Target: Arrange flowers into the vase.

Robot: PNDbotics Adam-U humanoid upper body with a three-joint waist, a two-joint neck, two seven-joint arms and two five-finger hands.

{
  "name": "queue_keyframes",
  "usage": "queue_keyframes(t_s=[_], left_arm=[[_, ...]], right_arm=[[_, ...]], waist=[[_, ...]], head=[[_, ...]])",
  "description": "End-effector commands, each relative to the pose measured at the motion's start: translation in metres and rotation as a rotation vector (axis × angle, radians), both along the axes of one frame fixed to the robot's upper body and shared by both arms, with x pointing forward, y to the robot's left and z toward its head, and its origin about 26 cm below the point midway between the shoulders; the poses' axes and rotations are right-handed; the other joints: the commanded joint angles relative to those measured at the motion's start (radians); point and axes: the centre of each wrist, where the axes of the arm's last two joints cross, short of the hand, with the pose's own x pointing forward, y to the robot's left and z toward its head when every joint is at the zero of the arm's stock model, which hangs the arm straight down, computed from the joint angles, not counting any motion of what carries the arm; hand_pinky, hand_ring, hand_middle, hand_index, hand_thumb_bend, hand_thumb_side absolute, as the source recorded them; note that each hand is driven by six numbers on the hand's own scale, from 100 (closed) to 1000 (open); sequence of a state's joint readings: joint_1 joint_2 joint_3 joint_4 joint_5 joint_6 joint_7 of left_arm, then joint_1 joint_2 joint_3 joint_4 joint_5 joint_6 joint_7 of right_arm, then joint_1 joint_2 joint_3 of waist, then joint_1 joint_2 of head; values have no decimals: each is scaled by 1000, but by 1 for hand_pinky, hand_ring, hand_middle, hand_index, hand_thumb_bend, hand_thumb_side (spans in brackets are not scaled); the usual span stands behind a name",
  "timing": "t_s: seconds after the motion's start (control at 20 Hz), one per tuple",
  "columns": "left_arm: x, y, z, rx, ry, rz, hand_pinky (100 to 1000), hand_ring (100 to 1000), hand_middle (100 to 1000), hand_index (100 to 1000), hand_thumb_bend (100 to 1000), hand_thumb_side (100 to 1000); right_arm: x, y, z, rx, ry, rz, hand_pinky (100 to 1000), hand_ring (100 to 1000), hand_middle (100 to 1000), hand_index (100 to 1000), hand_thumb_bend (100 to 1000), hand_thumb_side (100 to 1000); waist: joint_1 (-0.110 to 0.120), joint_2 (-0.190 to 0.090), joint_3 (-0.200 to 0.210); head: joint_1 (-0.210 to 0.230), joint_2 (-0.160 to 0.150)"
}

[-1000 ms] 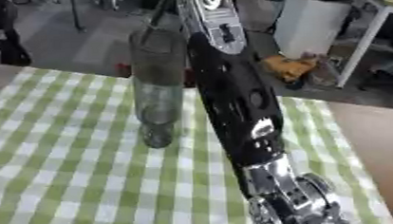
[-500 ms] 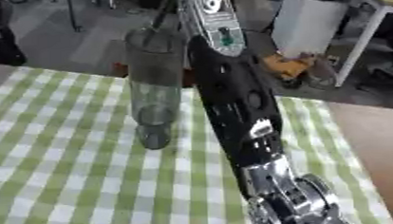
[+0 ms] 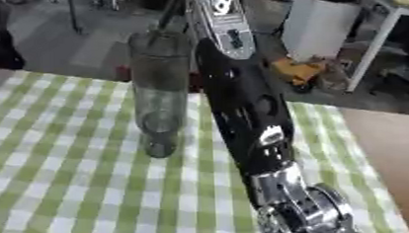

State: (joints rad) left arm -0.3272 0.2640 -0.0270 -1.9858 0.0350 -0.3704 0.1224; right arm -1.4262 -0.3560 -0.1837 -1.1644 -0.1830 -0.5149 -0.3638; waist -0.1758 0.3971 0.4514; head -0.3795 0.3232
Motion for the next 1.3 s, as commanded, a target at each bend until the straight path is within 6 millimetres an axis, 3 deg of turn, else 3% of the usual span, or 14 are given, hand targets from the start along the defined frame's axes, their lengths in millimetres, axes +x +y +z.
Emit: queue_keyframes(t_s=[0.05,0.9,1.05,1.15,1.3], left_arm=[[-2,0,6,12,-22,-7,503,844,934,936,100,842],[-2,1,4,8,-14,-3,500,844,936,935,100,843],[-2,1,4,7,-12,-1,500,844,936,935,100,843],[-3,1,3,5,-9,1,500,843,936,935,100,844],[-3,2,3,4,-8,3,500,841,936,936,100,842]], right_arm=[[-7,-4,13,-29,-39,-16,100,100,100,100,100,779],[4,-8,4,-131,44,-149,100,100,100,100,100,811],[5,-9,4,-150,50,-180,100,175,100,100,100,817],[6,-9,3,-165,55,-198,156,276,105,100,100,836],[8,-8,0,-183,80,-215,235,389,196,100,152,877]], waist=[[9,-16,2],[4,-11,1],[4,-12,2],[4,-13,2],[3,-14,1]], head=[[-9,-16],[-7,-11],[-7,-12],[-8,-10],[-8,-9]])
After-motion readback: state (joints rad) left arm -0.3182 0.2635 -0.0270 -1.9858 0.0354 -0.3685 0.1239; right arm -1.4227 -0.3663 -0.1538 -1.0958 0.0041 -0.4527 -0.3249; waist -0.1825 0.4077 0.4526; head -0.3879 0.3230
